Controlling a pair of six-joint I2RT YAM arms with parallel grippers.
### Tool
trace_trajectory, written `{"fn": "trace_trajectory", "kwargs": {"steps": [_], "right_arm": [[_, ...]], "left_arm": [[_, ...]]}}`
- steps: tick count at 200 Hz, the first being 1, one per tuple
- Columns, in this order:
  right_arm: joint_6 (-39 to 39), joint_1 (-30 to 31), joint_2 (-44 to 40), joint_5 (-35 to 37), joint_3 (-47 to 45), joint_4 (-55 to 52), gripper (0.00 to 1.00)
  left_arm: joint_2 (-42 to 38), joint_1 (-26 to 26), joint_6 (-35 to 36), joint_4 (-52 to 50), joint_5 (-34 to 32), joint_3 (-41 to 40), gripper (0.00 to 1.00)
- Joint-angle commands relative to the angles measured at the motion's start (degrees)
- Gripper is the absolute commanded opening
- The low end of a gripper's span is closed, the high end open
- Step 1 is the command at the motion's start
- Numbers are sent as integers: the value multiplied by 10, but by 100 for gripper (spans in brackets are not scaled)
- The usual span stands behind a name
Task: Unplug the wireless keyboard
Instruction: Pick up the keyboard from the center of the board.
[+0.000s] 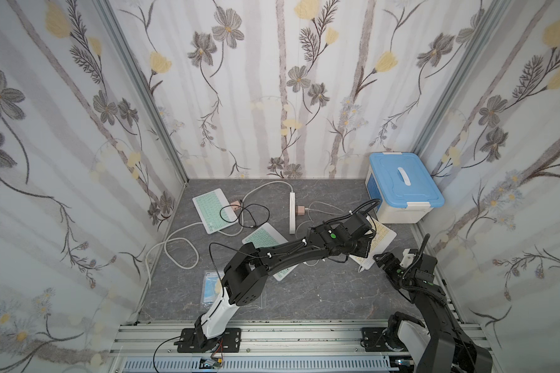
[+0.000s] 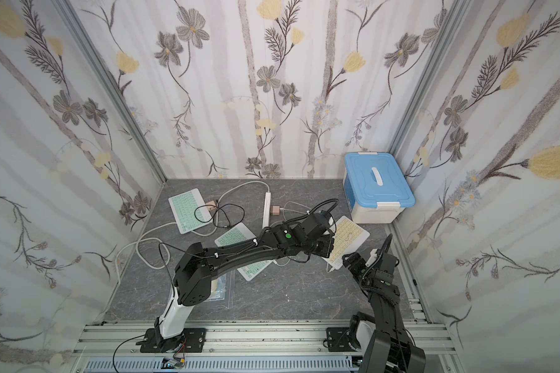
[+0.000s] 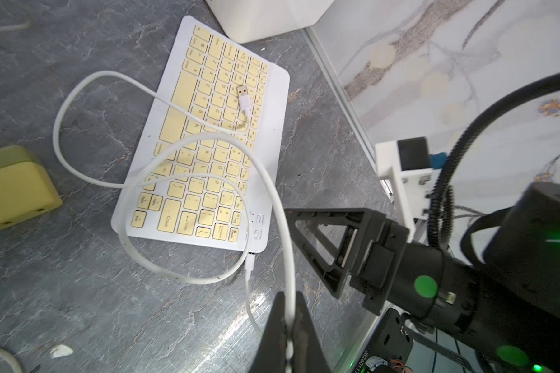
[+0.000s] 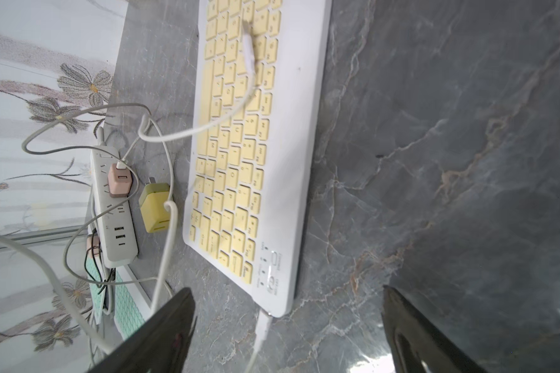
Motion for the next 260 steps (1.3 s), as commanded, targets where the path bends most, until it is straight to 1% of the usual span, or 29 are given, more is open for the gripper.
{"fn": "trace_trajectory", "kwargs": {"steps": [1,23,62,81,104,128,158,188,227,251,260], "right_arm": [[18,-5,17,-76,-16,65,89],[36,-5,33,-102,-32,107,88],[86,-7,59,-141,-58,192,83],[108,-8,60,-138,-60,219,78],[128,-15,60,-114,-68,263,72],[162,-26,77,-125,-82,336,70],[184,-26,95,-132,-89,394,61],[208,-26,106,-132,-99,444,55],[238,-26,135,-139,-106,501,46],[245,-26,150,-137,-105,521,37],[247,-25,156,-139,-106,530,32]], "left_arm": [[-1,1,-6,1,35,30,0],[8,1,-8,-7,58,65,0],[3,0,-4,-17,62,94,0],[0,0,-4,-20,61,96,0],[-5,-1,-4,-21,60,93,0],[-8,-2,-5,-22,62,91,0],[-6,-4,-7,-21,66,90,0],[-7,-7,-8,-18,68,89,0],[-8,-8,-9,-17,68,89,0],[-9,-8,-9,-18,69,89,0],[-11,-8,-9,-18,69,88,0]]}}
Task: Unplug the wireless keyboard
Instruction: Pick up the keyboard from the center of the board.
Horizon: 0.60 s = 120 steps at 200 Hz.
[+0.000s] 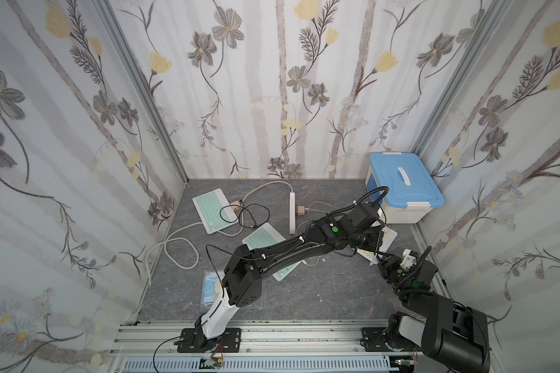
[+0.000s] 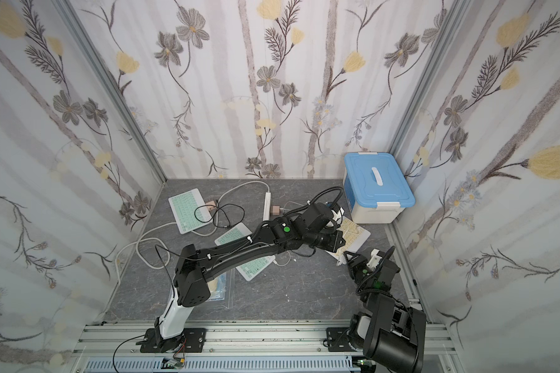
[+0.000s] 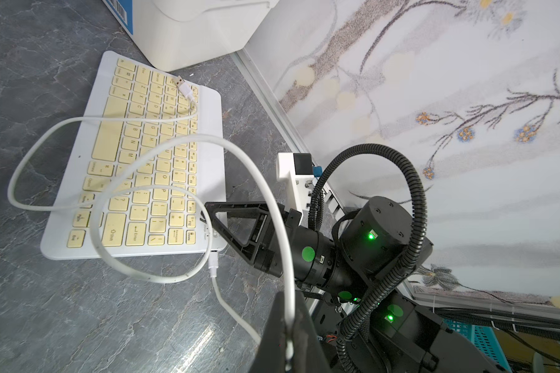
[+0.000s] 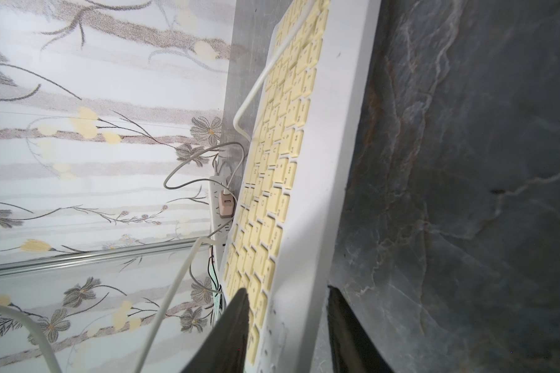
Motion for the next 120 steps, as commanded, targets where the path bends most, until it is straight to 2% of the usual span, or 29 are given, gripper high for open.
{"fn": "trace_trajectory", "kwargs": {"steps": [1,33,47,53,93,120], "right_arm": [[19,1,13,-9,1,67,32],[18,0,23,-13,2,75,16],[11,0,14,-14,4,49,6],[-1,0,7,-8,12,11,0],[-173,1,-77,70,121,-372,0],[-233,0,-146,113,165,-506,0]], "left_arm": [[-9,0,-4,12,7,-1,0],[-15,0,-4,15,3,-7,0],[-18,0,-3,16,-4,-13,0],[-19,0,-3,16,-7,-14,0],[-35,4,-5,41,-42,-50,3],[-48,15,-23,80,-49,-93,11]]}}
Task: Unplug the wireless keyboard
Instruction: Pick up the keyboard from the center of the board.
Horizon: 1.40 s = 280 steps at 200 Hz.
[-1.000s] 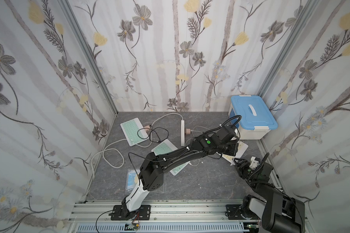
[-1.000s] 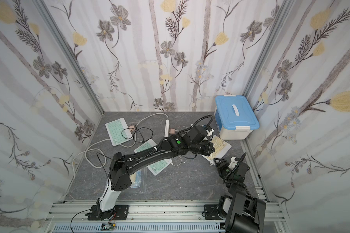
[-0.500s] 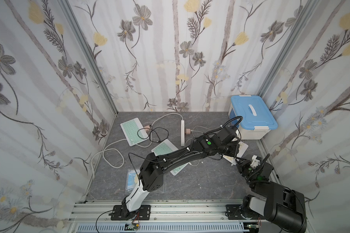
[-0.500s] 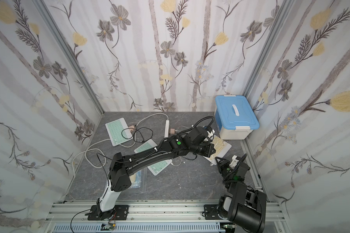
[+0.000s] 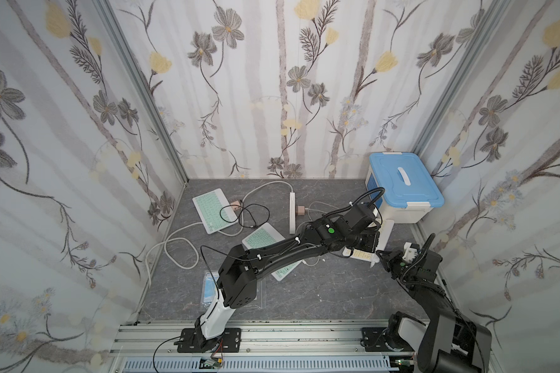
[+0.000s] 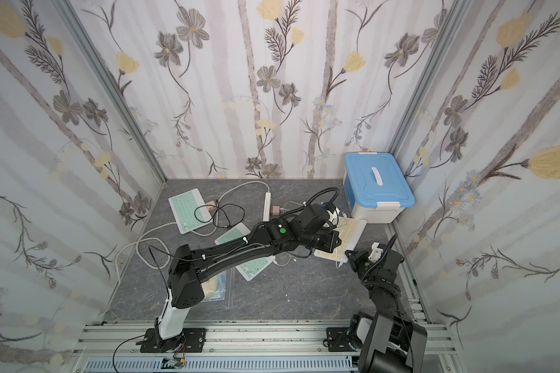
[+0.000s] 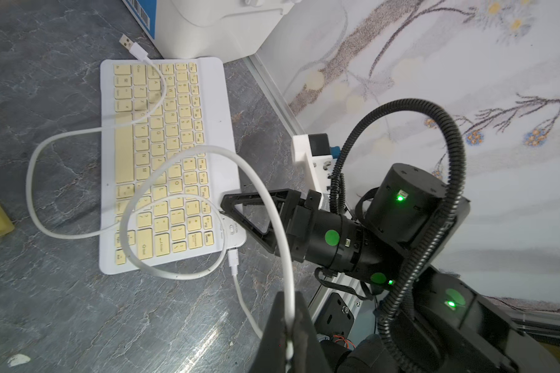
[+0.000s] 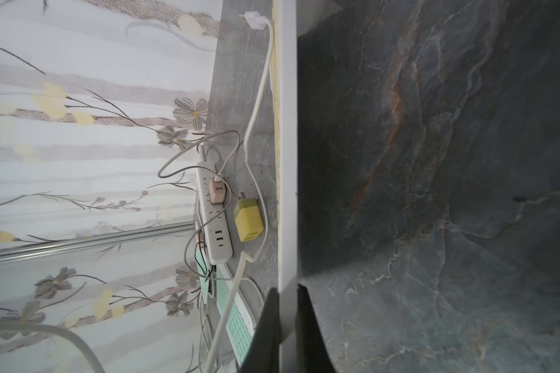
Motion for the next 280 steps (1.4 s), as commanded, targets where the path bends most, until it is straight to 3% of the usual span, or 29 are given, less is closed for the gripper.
{"fn": "trace_trajectory", "kwargs": {"steps": [1,61,100,134,167,212,245,280], "right_arm": [[-95,-1,-47,89,29,-156,0],[-148,4,-177,115,133,-287,0],[-166,14,-246,87,155,-317,0],[-186,22,-283,199,186,-356,0],[-159,24,-310,132,182,-279,0],[-134,32,-307,86,193,-247,0],[-115,37,-303,48,165,-265,0],[-92,44,-319,-49,114,-153,0]], "left_arm": [[-13,9,-19,52,-21,-26,11],[-9,42,-59,127,6,-120,12],[20,53,-69,154,39,-141,16],[22,53,-75,172,45,-172,19],[8,57,-67,181,53,-207,36],[-72,86,-44,178,52,-265,48],[-98,108,6,128,75,-245,53],[-113,143,27,166,174,-244,63]]}}
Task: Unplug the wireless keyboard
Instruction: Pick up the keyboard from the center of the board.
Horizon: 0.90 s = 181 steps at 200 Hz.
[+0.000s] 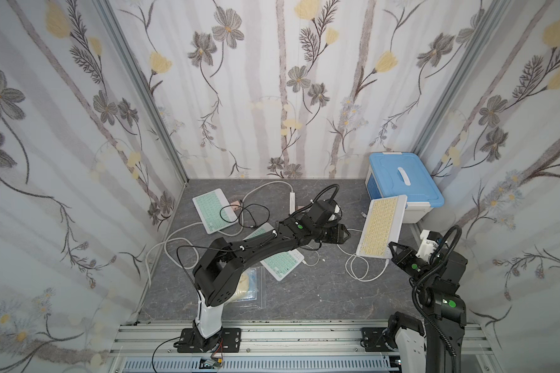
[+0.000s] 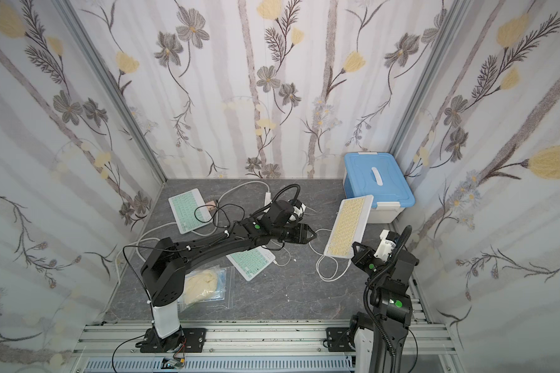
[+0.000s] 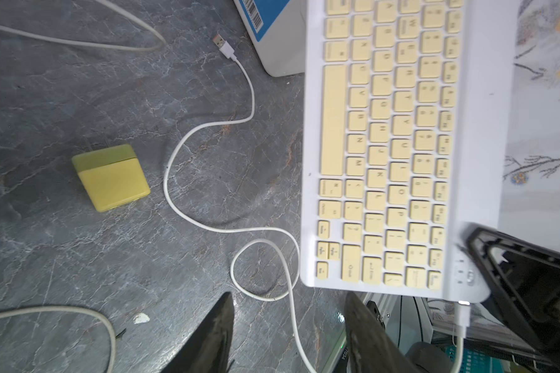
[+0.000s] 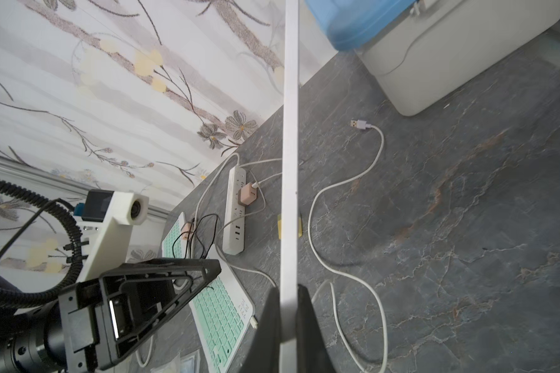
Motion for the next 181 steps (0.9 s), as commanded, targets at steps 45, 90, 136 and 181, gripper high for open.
{"fn": "trace_trajectory", "kwargs": {"steps": [45,90,136,181], "right_arm": [[57,26,76,-197,5,293,0],[136,53,170,-275,43,426,0],[275,79,218,-253,47,537,0],[387,102,245,-227,36,636,0]], "left_arm": [[-48,106,47,45,182,10,78],[-45,135,0,142,243,19,88],[-24,135,-122,329,266,1,83],[-32,136,-154,377,254,-10,69]]}}
